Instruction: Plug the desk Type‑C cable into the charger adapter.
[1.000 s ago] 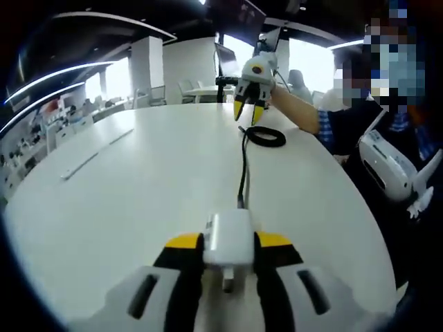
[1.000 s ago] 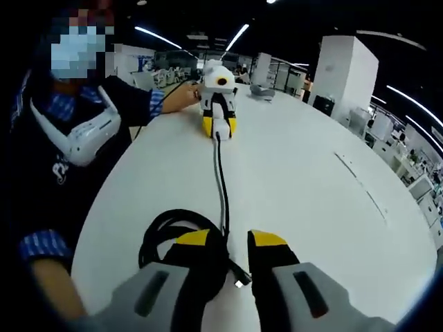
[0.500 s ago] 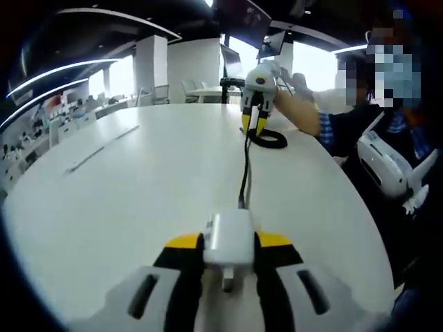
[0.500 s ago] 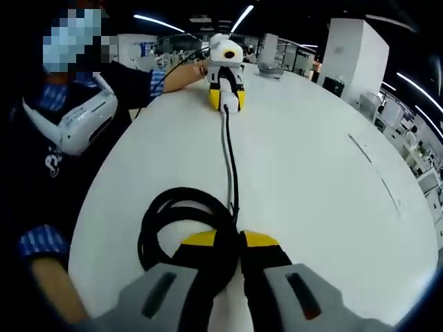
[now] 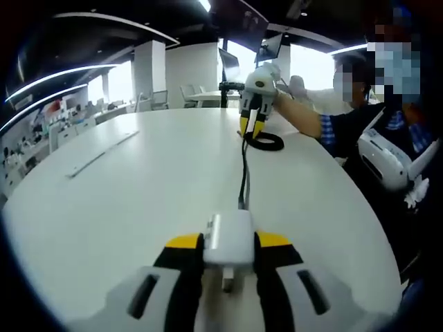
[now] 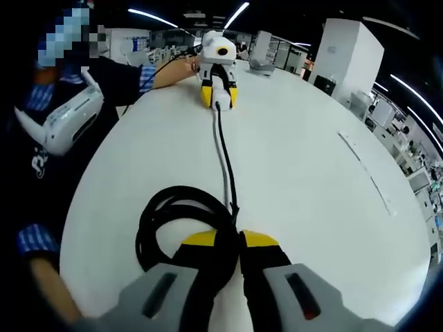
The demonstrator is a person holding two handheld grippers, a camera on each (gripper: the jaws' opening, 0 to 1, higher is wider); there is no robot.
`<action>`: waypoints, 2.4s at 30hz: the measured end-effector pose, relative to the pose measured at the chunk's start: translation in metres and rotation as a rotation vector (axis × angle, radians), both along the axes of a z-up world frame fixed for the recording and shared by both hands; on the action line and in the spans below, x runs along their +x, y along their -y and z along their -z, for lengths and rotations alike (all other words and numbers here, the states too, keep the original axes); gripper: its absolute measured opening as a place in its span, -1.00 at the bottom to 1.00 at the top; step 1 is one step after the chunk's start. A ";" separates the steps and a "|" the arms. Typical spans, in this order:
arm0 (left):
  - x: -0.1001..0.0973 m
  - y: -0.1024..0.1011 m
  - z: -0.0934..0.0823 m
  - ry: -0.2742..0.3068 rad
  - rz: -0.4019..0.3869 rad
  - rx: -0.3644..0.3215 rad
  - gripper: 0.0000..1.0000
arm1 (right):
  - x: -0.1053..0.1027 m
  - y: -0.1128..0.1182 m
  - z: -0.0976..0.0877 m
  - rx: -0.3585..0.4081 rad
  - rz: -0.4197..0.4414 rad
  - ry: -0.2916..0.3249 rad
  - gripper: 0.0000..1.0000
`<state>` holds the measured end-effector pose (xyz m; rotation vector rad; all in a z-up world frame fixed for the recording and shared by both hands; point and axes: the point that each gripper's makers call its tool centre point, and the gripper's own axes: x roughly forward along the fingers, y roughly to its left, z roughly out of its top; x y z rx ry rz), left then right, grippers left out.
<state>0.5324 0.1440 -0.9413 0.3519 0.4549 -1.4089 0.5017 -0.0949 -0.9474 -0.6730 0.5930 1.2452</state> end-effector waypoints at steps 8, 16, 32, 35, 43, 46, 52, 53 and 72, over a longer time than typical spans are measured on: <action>0.022 0.005 0.000 -0.024 0.006 0.006 -0.45 | 0.026 0.007 0.000 0.021 0.069 0.009 -0.79; 0.056 0.018 0.003 -0.035 0.020 0.070 -0.45 | 0.070 0.023 -0.001 0.018 0.160 0.033 -0.78; 0.117 0.032 0.001 -0.020 -0.023 0.067 -0.45 | 0.117 0.042 0.001 -0.046 0.248 0.067 -0.78; 0.128 0.032 0.001 -0.014 -0.050 0.075 -0.45 | 0.125 0.043 0.001 -0.039 0.265 0.083 -0.78; 0.145 0.030 0.001 0.018 -0.080 0.114 -0.44 | 0.138 0.041 0.001 -0.031 0.285 0.107 -0.78; 0.150 0.030 0.001 0.059 -0.089 0.139 -0.44 | 0.144 0.040 0.001 -0.041 0.305 0.130 -0.78; 0.158 0.028 0.000 0.085 -0.105 0.141 -0.43 | 0.146 0.039 0.001 -0.031 0.321 0.138 -0.78; 0.160 0.027 0.000 0.088 -0.112 0.141 -0.42 | 0.146 0.039 0.001 -0.032 0.327 0.141 -0.78; 0.140 -0.039 -0.147 0.409 -0.467 -0.089 -0.16 | 0.144 0.042 0.001 -0.066 0.428 0.192 -0.76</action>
